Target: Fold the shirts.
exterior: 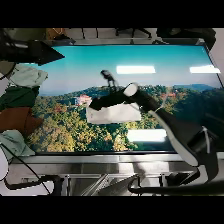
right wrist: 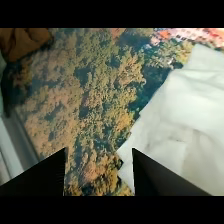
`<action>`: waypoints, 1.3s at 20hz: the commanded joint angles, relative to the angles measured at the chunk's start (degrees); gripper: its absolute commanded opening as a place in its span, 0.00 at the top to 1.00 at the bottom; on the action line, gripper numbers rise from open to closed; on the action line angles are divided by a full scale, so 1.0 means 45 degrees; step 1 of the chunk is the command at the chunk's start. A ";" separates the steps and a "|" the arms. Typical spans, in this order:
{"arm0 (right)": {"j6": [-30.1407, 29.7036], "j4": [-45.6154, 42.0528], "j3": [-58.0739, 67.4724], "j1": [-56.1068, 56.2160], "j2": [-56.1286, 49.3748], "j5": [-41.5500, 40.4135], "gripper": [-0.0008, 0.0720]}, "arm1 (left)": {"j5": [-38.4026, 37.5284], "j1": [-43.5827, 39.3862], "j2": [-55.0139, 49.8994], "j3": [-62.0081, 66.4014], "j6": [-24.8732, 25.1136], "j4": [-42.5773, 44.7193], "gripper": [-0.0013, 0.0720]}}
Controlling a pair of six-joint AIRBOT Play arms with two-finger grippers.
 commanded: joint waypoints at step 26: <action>-0.0199 -0.0053 -0.0782 -0.6824 -0.1112 0.5935 0.97 | -0.0763 0.0277 0.1137 -0.0015 0.0180 -0.0126 0.97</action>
